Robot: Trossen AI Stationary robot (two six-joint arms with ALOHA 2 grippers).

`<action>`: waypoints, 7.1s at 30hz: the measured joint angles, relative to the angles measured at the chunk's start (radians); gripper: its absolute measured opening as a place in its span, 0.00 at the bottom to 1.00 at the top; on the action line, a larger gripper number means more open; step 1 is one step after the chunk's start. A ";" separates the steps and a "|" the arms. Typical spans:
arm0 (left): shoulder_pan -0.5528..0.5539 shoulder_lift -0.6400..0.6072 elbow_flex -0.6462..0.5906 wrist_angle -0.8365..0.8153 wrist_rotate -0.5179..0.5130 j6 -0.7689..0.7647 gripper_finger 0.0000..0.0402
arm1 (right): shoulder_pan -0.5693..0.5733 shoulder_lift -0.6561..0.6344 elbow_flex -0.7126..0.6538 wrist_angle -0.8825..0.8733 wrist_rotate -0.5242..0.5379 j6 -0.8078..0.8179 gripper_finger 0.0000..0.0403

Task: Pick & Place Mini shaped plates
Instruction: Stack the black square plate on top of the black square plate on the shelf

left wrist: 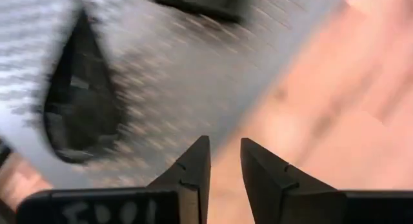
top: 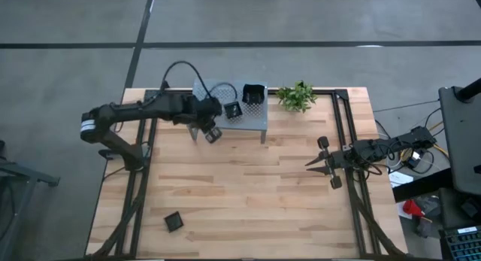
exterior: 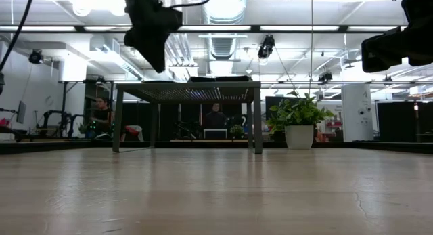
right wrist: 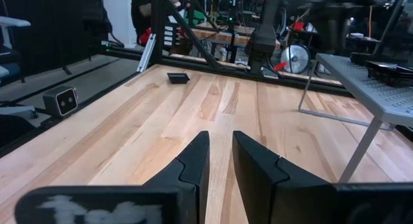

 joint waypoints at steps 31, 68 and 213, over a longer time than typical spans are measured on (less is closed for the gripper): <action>-1.013 0.082 -0.147 0.229 0.016 -0.639 0.19 | 0.000 0.000 0.000 0.000 0.000 0.000 0.16; -1.180 0.276 -0.277 0.316 0.282 -1.055 0.19 | 0.000 0.000 0.000 0.000 0.000 0.000 0.16; -0.097 0.267 0.191 0.231 -0.492 0.312 0.19 | 0.000 0.000 0.000 0.000 0.000 0.000 0.16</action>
